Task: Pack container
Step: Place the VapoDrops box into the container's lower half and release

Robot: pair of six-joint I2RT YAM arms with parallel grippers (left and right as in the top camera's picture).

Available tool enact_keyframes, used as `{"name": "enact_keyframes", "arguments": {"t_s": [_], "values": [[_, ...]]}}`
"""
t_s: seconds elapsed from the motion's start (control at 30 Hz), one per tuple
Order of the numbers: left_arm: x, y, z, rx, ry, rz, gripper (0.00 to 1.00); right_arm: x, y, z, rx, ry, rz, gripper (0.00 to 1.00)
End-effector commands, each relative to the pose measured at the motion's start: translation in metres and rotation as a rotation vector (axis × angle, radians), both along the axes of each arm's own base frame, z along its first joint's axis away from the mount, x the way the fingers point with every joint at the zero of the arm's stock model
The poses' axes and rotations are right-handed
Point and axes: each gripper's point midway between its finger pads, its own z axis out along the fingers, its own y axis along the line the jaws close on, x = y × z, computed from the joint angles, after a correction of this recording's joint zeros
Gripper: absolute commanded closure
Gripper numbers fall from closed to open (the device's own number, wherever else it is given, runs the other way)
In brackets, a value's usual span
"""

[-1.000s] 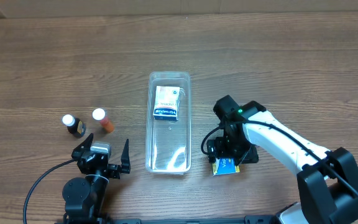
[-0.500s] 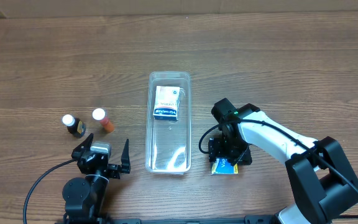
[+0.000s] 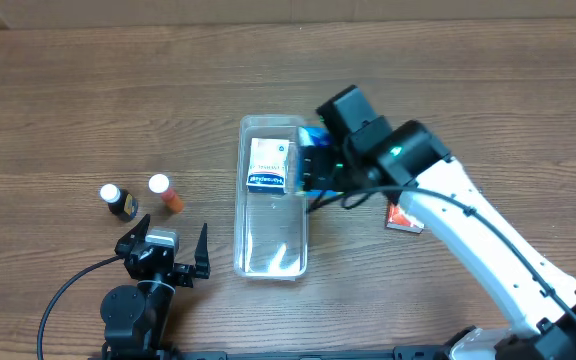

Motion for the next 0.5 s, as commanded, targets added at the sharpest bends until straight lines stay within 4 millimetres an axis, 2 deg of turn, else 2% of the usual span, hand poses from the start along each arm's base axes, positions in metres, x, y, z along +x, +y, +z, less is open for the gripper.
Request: {"name": "enact_keyframes", "arguments": {"t_s": [0.0, 0.1, 0.17, 0.27, 0.33, 0.47], "values": [[0.0, -0.002, -0.001, -0.017, 0.005, -0.007, 0.0, -0.002, 0.037, -0.003, 0.054, -0.002, -0.021, 0.25], [0.0, -0.002, -0.001, -0.017, 0.005, -0.007, 0.0, -0.008, 0.052, -0.044, 0.022, 0.113, -0.094, 0.26], [0.0, -0.002, -0.001, -0.017, 0.005, -0.007, 0.0, -0.022, 0.071, -0.081, -0.004, 0.221, -0.065, 0.26], [0.0, -0.002, -0.001, -0.017, 0.005, -0.007, 0.0, -0.029, 0.077, -0.112, -0.049, 0.288, -0.065, 0.26], [0.0, -0.002, -0.001, -0.017, 0.005, -0.007, 0.0, -0.035, 0.083, -0.121, -0.035, 0.34, -0.053, 0.26], [0.0, -0.002, -0.001, -0.017, 0.005, -0.007, 0.0, -0.044, 0.089, -0.121, -0.005, 0.389, -0.068, 0.25]]}}
